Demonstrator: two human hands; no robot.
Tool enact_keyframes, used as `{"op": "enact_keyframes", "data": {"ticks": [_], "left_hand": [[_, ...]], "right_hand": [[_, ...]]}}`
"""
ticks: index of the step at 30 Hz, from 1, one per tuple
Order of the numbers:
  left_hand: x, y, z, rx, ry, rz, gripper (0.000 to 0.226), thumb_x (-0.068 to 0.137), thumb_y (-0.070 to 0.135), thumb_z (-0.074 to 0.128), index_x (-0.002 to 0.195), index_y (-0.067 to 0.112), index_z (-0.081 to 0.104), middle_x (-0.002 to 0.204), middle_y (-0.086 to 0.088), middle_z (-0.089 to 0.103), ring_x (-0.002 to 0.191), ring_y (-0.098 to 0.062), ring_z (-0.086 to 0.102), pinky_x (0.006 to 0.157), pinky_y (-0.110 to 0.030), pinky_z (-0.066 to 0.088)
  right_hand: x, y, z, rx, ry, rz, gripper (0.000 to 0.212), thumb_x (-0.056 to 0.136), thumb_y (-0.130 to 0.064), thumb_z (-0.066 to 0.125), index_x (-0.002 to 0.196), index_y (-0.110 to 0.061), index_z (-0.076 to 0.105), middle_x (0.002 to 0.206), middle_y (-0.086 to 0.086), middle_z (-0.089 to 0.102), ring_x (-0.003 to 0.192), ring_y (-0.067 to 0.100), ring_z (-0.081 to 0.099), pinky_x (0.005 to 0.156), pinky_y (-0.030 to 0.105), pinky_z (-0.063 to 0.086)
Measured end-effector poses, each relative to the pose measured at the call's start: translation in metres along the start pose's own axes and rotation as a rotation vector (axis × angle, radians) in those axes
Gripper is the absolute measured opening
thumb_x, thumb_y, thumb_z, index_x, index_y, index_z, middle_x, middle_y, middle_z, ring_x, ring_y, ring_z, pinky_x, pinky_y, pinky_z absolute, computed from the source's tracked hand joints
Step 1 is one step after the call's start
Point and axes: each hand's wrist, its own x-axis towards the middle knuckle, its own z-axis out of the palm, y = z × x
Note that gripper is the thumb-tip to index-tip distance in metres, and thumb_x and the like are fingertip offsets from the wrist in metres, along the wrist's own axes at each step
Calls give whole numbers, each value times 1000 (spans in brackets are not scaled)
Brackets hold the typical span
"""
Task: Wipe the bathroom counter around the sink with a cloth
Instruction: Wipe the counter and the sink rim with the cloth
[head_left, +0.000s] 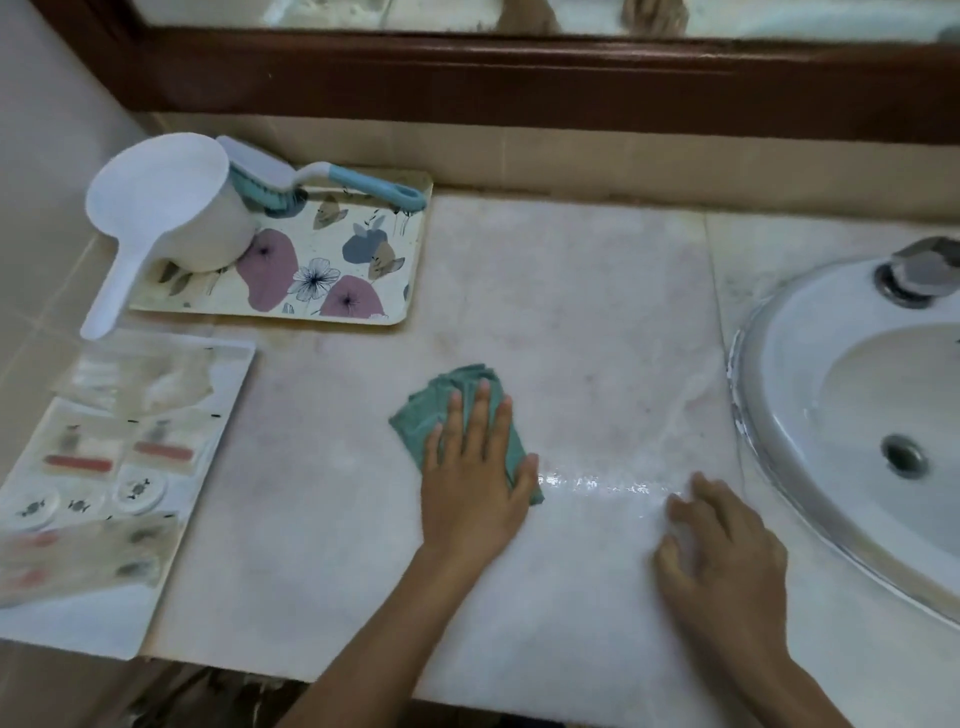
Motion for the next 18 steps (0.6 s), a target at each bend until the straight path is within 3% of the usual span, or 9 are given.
{"op": "enact_keyframes", "data": {"ticks": [5,12,15,18], "left_hand": [[48,19,0,1,-65,273,65,94,57,32,153,31,20,162,9,3,150,-16,-1,116,-33,-2],[209,37,-17,28,-110,125,66,97,57,24,155,27,11,163,3,-6,150,-21,-7,118,-43,4],[221,65,-11,18,-112,56,67,98,54,21,156,23,8,163,0,-8,149,-25,-10,119,-47,1],[185,92,0,23,-113,158,67,99,53,22,156,22,9,163,0,-8,149,-26,-10,119,-48,2]], "right_hand": [[-1,9,-6,26,-77,-6,49,72,-37,43,108,-18,69,132,4,58,125,22,49,91,43,41],[-1,20,-13,49,-190,-49,60,70,-37,44,124,-22,63,145,0,46,134,12,33,101,40,34],[-4,26,-12,79,-239,-86,66,70,-40,43,132,-24,56,152,-5,33,141,10,26,107,37,29],[-5,24,-21,217,-242,-13,61,69,-43,43,125,-28,61,150,-16,32,138,1,27,108,20,24]]}}
